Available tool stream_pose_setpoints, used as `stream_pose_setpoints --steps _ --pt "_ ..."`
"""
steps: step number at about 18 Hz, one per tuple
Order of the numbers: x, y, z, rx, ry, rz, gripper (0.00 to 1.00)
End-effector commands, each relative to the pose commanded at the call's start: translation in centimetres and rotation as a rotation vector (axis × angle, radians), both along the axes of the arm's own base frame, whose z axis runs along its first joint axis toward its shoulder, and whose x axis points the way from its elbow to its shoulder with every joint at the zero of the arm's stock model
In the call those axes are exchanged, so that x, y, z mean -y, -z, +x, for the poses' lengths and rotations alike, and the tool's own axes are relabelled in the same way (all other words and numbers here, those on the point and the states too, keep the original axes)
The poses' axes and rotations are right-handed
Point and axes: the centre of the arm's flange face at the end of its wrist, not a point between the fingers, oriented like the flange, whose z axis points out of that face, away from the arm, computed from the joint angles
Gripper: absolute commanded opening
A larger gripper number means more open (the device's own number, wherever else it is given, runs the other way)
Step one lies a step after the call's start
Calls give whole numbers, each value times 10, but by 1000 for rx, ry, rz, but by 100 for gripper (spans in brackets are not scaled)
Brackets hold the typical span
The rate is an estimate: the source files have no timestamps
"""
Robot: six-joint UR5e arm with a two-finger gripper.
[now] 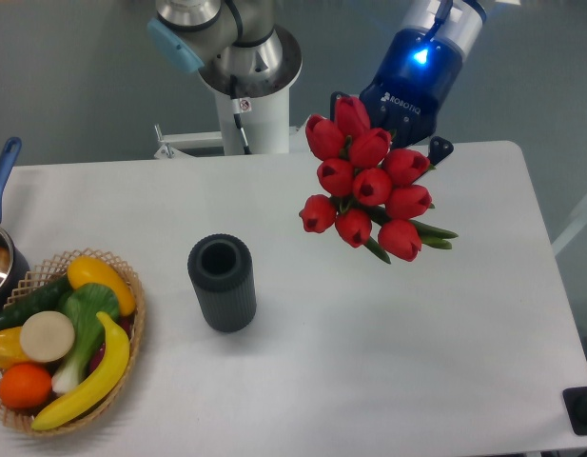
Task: Pick up the flowers from the table
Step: 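Lift the gripped tulip bunch up off the table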
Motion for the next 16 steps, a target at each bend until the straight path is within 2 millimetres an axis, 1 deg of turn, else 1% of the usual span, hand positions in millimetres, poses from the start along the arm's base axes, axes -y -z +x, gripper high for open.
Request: stream_pose_setpoints --steps 16 --pt "2 -1 0 7 4 17 39"
